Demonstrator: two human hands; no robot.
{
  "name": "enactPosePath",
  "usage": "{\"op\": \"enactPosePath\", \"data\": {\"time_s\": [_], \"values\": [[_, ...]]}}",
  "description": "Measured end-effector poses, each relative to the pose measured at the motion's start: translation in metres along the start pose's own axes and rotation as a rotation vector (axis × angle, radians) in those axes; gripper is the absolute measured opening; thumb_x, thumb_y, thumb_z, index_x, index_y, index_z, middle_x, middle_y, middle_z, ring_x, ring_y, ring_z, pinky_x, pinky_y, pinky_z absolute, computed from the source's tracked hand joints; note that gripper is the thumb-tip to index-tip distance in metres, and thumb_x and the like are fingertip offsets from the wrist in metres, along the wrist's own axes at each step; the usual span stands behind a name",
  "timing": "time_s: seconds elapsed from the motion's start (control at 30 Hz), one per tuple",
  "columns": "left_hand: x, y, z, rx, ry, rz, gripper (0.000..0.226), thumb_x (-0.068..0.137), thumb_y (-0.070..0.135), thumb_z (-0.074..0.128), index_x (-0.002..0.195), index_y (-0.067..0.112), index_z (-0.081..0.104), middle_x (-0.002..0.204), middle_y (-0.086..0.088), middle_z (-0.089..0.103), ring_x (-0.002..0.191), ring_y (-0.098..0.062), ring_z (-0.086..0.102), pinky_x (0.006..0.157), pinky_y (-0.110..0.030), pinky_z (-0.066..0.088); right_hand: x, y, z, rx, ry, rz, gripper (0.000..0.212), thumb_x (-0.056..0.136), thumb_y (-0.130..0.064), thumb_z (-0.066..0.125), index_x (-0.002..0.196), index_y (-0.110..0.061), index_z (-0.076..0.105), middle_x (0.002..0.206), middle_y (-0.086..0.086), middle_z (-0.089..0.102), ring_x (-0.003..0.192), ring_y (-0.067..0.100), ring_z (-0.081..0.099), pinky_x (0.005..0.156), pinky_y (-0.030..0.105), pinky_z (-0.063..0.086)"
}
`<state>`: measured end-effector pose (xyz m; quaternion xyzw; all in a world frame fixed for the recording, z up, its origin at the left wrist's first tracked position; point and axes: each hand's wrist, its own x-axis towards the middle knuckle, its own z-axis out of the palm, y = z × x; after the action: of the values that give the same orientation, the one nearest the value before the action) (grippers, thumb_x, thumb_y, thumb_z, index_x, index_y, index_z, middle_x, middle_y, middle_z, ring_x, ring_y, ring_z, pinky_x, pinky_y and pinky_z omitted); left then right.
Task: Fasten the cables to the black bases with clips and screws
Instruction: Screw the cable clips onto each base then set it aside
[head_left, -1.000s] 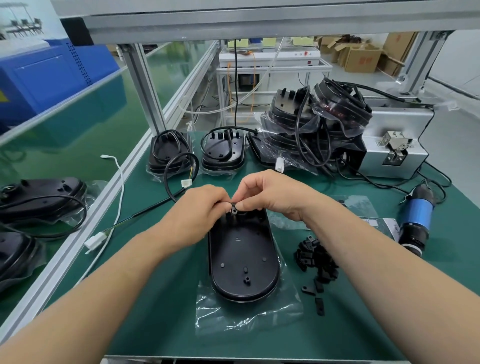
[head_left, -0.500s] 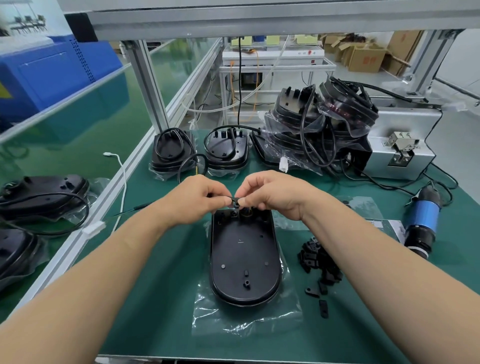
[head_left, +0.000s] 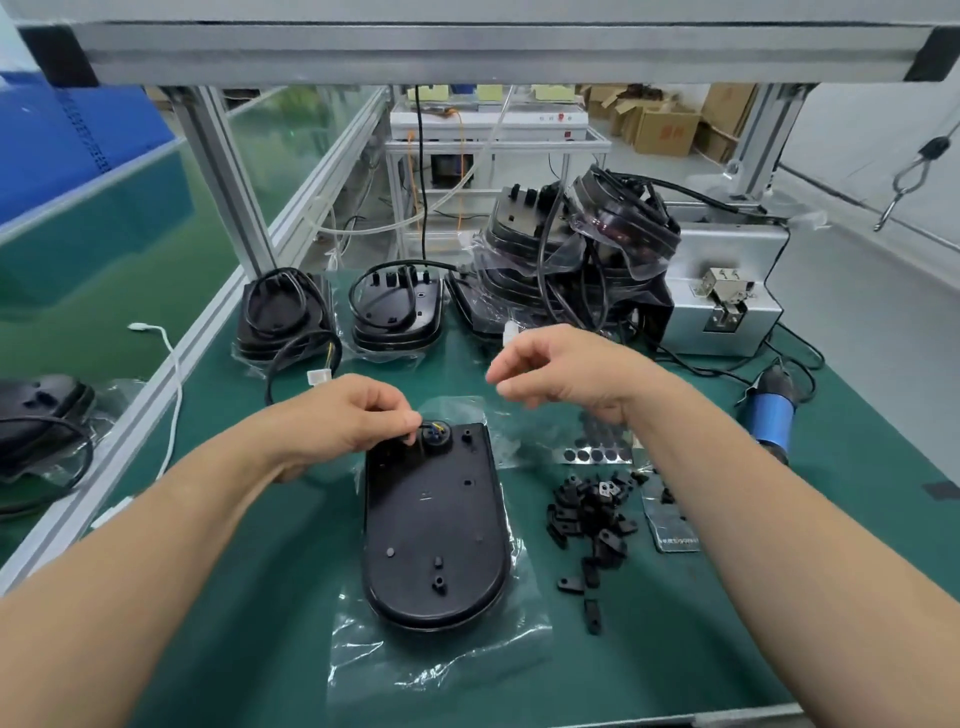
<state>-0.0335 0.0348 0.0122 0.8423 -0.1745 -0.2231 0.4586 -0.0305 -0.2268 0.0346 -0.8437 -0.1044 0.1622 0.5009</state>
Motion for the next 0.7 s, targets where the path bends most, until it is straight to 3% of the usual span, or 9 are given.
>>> {"op": "enactPosePath", "data": {"time_s": [0.1, 0.2, 0.27, 0.5, 0.7], "values": [[0.0, -0.002, -0.001, -0.066, -0.028, -0.016, 0.032, 0.082, 0.04, 0.066, 0.074, 0.01, 0.064, 0.059, -0.003, 0.036, 0.054, -0.012, 0.027, 0.055, -0.025, 0.024, -0.013, 0.019, -0.045, -0.37, 0.009, 0.082, 0.005, 0.088, -0.006, 0.07, 0.087, -0.011, 0.07, 0.075, -0.006, 0.068, 0.061, 0.0, 0.062, 0.058, 0.013, 0.048], [0.001, -0.004, -0.002, -0.07, -0.016, -0.014, 0.033, 0.078, 0.038, 0.071, 0.069, 0.008, 0.06, 0.053, 0.0, 0.045, 0.051, -0.012, 0.034, 0.061, -0.028, 0.03, -0.027, 0.038, -0.067, -0.579, -0.128, 0.161, 0.008, 0.083, -0.011, 0.077, 0.084, -0.017, 0.072, 0.073, -0.007, 0.072, 0.072, 0.016, 0.068, 0.07, 0.029, 0.055], [0.003, -0.006, -0.002, -0.109, 0.005, -0.021, 0.029, 0.075, 0.033, 0.074, 0.067, 0.01, 0.059, 0.055, -0.002, 0.049, 0.051, -0.013, 0.039, 0.06, -0.028, 0.033, -0.034, 0.044, -0.069, -0.688, -0.198, 0.202, 0.013, 0.08, -0.016, 0.081, 0.086, -0.025, 0.073, 0.078, -0.01, 0.073, 0.078, 0.015, 0.07, 0.075, 0.03, 0.056], [-0.001, -0.011, -0.009, -0.186, -0.066, -0.015, 0.008, 0.088, 0.006, 0.064, 0.081, 0.004, 0.065, 0.066, -0.004, 0.058, 0.056, -0.011, 0.048, 0.055, -0.016, 0.042, -0.046, 0.057, -0.062, -0.812, -0.1, 0.177, 0.019, 0.077, -0.015, 0.081, 0.084, -0.028, 0.07, 0.082, -0.012, 0.07, 0.076, 0.003, 0.064, 0.067, 0.019, 0.048], [-0.002, -0.008, -0.005, -0.087, -0.062, -0.004, 0.015, 0.092, 0.006, 0.06, 0.077, 0.008, 0.061, 0.06, 0.003, 0.048, 0.055, -0.009, 0.038, 0.057, -0.015, 0.036, -0.058, 0.071, -0.062, -0.882, -0.06, 0.222, 0.015, 0.077, -0.023, 0.083, 0.084, -0.029, 0.071, 0.079, -0.014, 0.067, 0.074, 0.0, 0.061, 0.06, 0.016, 0.042]]}}
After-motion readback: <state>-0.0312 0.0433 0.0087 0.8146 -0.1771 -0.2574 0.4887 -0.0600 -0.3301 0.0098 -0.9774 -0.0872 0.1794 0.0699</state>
